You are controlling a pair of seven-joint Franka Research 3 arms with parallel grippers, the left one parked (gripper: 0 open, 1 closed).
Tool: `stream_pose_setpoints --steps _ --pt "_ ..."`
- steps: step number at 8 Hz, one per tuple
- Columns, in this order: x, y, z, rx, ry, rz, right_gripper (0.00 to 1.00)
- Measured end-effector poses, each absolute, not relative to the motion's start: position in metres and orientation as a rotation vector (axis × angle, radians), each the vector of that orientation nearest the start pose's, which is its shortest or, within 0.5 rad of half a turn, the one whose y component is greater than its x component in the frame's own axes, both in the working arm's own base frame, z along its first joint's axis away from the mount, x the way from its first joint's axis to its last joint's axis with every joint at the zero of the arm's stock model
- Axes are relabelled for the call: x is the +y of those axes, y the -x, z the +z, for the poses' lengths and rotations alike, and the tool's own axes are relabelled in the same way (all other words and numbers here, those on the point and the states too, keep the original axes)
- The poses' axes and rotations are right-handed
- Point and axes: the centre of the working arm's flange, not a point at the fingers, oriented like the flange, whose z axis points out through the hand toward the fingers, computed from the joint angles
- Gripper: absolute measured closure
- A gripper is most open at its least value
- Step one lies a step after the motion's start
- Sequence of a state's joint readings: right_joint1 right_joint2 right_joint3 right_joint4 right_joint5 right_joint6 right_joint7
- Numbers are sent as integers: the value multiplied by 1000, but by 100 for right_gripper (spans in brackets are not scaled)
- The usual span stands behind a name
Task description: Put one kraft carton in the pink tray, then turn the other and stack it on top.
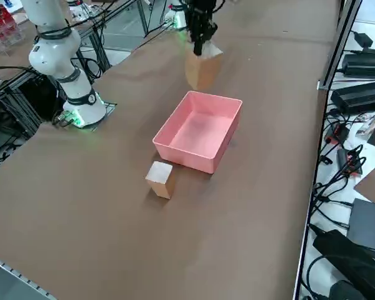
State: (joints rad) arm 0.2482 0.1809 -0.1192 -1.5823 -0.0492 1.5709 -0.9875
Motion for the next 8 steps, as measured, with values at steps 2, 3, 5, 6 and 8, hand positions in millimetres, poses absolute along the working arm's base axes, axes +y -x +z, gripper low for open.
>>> stream_pose_setpoints --steps 2,3,5,6,8 --pt "52 -585 482 -1807 2541 239 98" --pt "42 -577 462 -1864 2510 197 98" --pt "29 -559 422 -2012 2410 135 98" --pt "26 -552 402 -2076 2367 107 98" --pt "26 -542 371 -2158 2326 52 98"
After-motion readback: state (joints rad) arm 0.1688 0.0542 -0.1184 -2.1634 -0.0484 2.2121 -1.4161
